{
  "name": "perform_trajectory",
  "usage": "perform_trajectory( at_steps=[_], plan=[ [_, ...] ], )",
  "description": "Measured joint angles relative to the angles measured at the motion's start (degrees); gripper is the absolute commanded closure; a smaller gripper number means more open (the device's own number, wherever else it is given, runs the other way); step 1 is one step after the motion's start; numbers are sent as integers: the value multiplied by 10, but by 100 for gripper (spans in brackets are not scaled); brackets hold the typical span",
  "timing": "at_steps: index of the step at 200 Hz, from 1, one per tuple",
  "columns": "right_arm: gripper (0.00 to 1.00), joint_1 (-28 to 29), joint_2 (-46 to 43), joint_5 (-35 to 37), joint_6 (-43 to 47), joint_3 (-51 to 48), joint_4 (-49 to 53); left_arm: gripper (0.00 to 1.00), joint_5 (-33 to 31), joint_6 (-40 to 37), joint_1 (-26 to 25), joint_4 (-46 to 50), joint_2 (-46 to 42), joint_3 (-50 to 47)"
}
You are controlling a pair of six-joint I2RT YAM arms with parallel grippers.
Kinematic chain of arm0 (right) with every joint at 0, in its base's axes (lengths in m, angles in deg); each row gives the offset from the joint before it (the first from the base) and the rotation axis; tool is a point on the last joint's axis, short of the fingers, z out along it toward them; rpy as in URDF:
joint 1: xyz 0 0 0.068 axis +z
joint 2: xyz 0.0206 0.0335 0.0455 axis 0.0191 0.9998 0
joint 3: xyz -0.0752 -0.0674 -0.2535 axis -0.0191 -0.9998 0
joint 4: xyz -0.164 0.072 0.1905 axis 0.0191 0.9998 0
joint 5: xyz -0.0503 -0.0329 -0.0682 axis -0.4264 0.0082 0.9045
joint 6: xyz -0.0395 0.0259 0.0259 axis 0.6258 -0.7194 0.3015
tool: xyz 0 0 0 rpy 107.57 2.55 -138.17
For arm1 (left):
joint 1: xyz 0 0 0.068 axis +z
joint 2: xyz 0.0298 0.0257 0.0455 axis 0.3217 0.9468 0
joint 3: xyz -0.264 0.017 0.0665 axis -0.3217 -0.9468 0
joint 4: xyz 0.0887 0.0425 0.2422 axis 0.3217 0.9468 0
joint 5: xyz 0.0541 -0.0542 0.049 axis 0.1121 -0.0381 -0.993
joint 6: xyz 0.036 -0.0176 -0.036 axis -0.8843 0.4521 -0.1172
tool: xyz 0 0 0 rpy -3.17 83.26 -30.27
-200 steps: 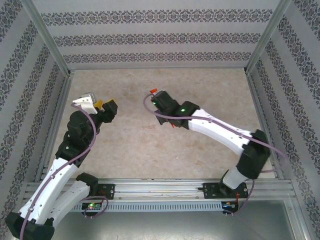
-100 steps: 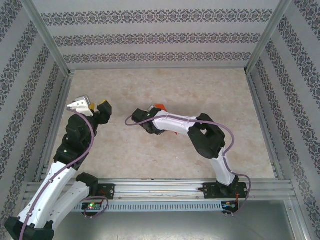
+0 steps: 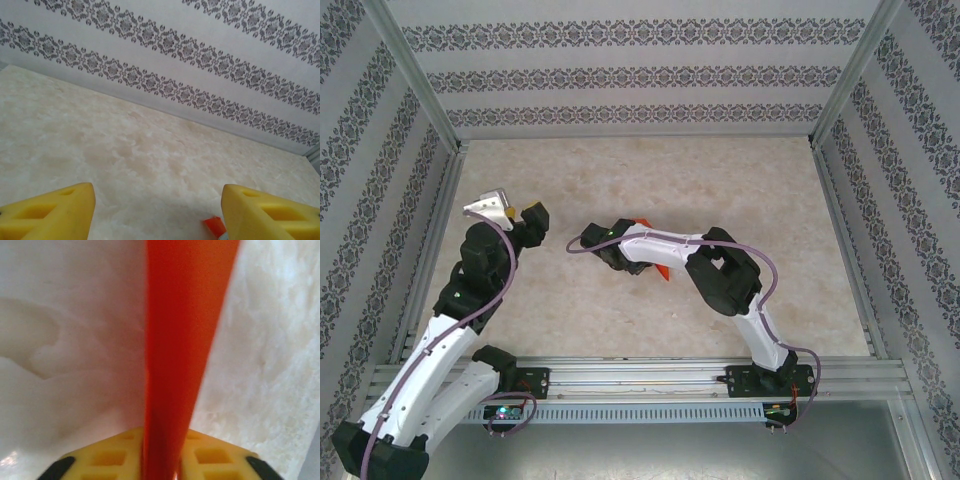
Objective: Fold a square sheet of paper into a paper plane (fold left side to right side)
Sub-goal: Turn over the paper at the center of the table, then rotate the paper at the center of the table.
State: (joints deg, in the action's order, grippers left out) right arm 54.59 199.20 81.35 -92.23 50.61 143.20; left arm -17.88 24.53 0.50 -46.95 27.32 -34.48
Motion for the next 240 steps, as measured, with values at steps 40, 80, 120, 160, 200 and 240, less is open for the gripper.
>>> perform_trajectory(
  at_steps=[40,80,120,160,200,240],
  plan=[
    [56,0,0,-51,-15,0,-1,26,17,0,0,2,22,10],
    [40,0,-26,-96,-32,-17,-7,21,38,0,0,7,50,30],
    [30,-6,-115,-134,-50,-62,-25,17,68,5,0,7,86,37],
    [25,-37,-220,-173,-57,-139,-81,17,111,31,0,6,133,38],
    [19,-104,-344,-242,-71,-264,-189,28,177,73,0,5,211,42],
    [9,-195,-455,-355,-124,-414,-358,31,257,126,-8,-13,330,47]
  ],
)
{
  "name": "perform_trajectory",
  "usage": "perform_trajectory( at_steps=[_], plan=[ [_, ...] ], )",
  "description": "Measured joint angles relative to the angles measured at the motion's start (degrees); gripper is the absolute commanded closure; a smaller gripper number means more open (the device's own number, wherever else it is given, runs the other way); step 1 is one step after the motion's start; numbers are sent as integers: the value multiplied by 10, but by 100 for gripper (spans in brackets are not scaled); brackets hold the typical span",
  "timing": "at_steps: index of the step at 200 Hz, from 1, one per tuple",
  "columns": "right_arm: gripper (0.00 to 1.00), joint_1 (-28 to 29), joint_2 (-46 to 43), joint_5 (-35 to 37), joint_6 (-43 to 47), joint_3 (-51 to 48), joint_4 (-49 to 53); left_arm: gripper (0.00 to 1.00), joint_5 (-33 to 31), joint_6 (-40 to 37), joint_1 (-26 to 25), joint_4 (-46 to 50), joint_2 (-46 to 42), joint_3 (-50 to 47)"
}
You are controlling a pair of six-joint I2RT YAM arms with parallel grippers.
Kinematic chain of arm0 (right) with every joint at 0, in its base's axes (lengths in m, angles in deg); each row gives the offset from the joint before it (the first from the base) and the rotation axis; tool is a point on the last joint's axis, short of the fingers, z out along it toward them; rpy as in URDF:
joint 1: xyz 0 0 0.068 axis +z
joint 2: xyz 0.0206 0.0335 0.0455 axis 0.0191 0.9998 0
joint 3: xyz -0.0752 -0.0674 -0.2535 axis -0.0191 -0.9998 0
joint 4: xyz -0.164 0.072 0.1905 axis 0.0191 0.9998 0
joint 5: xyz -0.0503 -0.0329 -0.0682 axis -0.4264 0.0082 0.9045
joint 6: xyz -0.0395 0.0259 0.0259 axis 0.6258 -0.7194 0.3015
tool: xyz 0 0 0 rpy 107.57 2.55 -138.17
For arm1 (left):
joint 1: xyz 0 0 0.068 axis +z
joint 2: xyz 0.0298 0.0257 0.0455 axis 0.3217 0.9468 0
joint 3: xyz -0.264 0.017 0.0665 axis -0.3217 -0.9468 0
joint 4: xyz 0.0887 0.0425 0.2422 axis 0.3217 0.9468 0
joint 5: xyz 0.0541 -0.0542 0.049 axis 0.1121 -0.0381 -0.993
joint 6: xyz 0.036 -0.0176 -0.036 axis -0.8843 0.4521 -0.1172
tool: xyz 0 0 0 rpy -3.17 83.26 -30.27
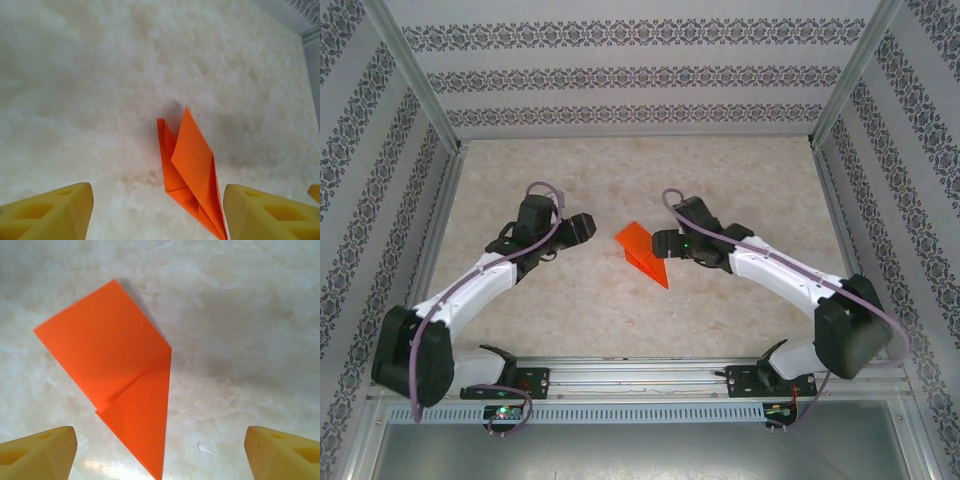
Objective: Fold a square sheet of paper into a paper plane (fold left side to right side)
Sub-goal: Rotate the paper at the center of the table.
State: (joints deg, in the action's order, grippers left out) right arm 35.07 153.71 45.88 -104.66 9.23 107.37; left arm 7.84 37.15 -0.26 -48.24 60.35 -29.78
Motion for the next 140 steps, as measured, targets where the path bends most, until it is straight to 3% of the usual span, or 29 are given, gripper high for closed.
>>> perform_trajectory(
  at_steps=[19,75,140],
  plan=[
    [2,-41,-19,-51,-31,-55,-73,31,28,25,-20,-21,54,2],
    [2,-114,-46,-149,-89,-140,-190,35,81,90,-57,-106,178,18],
    [2,-156,-73,-199,-104,-169,-228,66,114,129,-57,-175,278,61]
  ],
)
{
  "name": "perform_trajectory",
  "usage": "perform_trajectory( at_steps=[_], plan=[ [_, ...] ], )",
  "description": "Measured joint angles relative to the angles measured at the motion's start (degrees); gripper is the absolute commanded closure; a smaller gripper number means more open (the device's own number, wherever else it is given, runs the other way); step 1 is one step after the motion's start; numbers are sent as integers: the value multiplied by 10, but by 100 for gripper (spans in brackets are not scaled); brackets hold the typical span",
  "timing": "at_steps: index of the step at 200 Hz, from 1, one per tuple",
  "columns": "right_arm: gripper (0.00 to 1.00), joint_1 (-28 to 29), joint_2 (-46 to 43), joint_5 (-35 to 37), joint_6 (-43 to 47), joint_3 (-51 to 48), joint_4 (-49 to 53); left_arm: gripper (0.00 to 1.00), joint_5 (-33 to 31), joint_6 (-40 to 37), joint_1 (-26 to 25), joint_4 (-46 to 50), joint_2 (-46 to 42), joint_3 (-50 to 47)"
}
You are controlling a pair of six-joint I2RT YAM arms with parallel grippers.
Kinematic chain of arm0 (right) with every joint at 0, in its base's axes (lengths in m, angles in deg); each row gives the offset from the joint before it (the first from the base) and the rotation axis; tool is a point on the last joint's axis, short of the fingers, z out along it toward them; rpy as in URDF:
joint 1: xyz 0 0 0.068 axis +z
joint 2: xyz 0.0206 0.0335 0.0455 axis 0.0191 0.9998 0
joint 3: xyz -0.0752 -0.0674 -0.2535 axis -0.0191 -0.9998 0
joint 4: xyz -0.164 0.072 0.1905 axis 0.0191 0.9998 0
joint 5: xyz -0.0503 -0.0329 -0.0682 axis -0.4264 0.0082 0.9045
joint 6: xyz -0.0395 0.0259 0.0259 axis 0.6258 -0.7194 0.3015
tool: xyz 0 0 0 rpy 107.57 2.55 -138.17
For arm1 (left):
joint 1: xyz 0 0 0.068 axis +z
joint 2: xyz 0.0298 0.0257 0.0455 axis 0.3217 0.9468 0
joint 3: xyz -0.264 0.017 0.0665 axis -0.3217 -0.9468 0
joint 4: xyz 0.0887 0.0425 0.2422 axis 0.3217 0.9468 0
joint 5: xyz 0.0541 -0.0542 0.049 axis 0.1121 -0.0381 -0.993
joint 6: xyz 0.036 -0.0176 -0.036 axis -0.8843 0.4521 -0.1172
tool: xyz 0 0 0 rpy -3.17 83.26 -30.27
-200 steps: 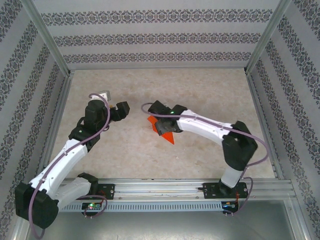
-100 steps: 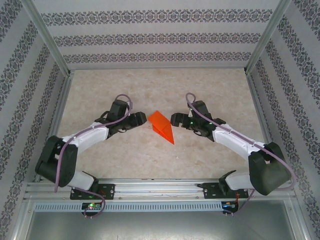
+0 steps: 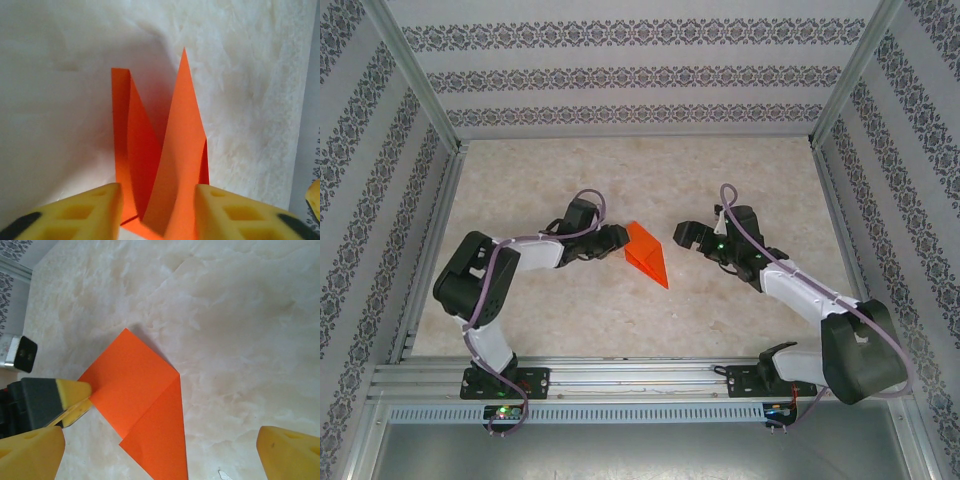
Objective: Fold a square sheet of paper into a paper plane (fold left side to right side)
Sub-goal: Rotate the paper at the center of the table.
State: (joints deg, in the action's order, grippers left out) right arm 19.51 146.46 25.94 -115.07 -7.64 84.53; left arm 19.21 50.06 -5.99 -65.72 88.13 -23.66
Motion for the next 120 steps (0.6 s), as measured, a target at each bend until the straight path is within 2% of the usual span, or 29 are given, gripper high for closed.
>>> perform_trajectory(
  at_steps=[29,55,85,120],
  plan=[
    [4,-22,-7,-33,2,-12,-11,87,9,-1,0,-15,23,12],
    [10,-44,-9,-77,12,-15,-17,97,16,-5,0,-19,27,12],
    [14,-68,-8,-139,40,-15,-24,100,38,-24,4,-22,17,10],
    [15,-74,22,-216,91,-11,-26,100,92,-72,21,-34,-38,-17]
  ],
)
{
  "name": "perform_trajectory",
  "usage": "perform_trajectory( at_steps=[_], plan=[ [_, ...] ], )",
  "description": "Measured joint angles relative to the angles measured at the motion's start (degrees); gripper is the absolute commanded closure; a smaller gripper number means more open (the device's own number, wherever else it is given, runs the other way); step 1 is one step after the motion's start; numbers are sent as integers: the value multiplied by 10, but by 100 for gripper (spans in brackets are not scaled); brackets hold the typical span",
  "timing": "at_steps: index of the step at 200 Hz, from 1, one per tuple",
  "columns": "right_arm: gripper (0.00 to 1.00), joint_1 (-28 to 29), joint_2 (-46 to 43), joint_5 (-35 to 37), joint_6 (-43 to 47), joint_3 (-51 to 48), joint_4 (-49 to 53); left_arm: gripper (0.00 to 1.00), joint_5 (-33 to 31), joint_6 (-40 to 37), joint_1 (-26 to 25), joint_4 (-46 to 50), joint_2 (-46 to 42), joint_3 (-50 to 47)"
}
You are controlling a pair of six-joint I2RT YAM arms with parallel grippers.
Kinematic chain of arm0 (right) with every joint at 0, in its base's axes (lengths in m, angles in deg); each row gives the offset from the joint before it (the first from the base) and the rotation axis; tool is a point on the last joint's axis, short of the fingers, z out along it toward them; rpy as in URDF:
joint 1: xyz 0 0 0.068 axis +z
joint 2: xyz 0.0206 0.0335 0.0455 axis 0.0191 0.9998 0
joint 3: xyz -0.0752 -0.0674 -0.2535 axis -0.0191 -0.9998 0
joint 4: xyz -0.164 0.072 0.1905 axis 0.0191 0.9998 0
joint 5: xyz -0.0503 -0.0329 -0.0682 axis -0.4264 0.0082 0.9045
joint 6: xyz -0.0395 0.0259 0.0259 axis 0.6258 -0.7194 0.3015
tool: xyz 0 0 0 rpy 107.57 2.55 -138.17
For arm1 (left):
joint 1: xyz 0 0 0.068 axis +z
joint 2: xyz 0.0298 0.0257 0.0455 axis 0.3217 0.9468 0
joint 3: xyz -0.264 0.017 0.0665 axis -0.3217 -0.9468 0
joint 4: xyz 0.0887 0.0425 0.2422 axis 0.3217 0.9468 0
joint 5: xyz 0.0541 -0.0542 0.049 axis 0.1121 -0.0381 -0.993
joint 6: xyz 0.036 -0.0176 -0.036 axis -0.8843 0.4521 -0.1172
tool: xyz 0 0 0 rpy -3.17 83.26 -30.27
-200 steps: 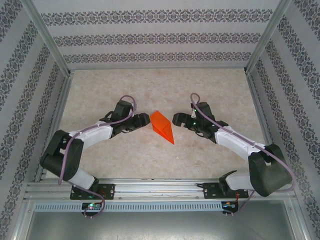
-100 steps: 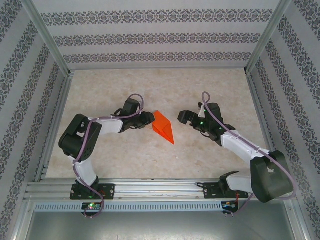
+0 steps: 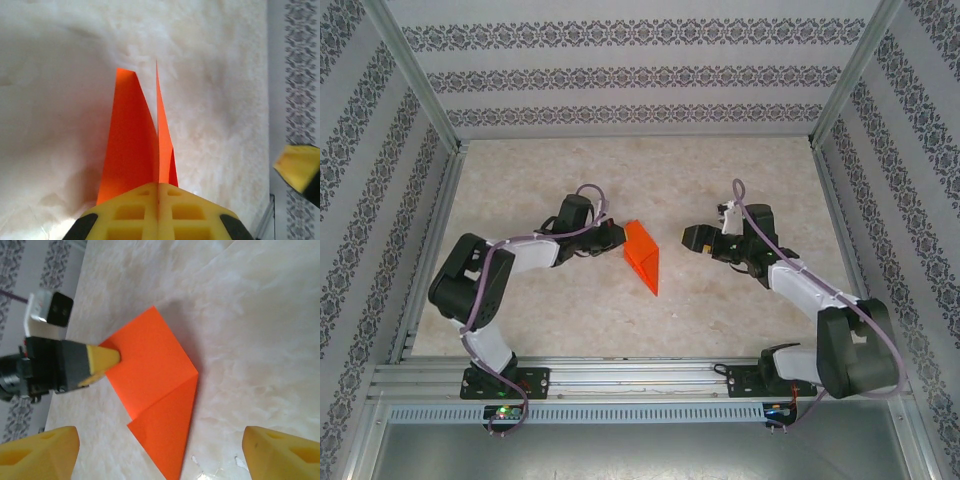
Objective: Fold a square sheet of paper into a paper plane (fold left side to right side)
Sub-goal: Rotate the paper at the center of the table.
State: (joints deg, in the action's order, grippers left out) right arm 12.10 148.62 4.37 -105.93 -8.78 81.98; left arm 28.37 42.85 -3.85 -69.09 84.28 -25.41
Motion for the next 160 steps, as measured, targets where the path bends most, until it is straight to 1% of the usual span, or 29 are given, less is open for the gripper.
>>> perform_trajectory(
  at_steps=[39,77,97,111,133,160],
  plan=[
    [13,10,68,-64,43,12,-14,100,88,-92,14,2,-61,-24],
    [13,52,147,-116,52,35,-64,100,172,-153,14,13,-76,-26],
    [19,74,179,-135,51,50,-86,100,195,-167,14,19,-73,-26],
    [27,85,193,-147,50,62,-97,100,204,-172,14,22,-68,-26],
    [40,93,205,-167,45,81,-106,100,204,-178,14,31,-59,-26],
    [50,92,206,-176,45,93,-110,100,201,-192,14,53,-56,-26]
  ],
)
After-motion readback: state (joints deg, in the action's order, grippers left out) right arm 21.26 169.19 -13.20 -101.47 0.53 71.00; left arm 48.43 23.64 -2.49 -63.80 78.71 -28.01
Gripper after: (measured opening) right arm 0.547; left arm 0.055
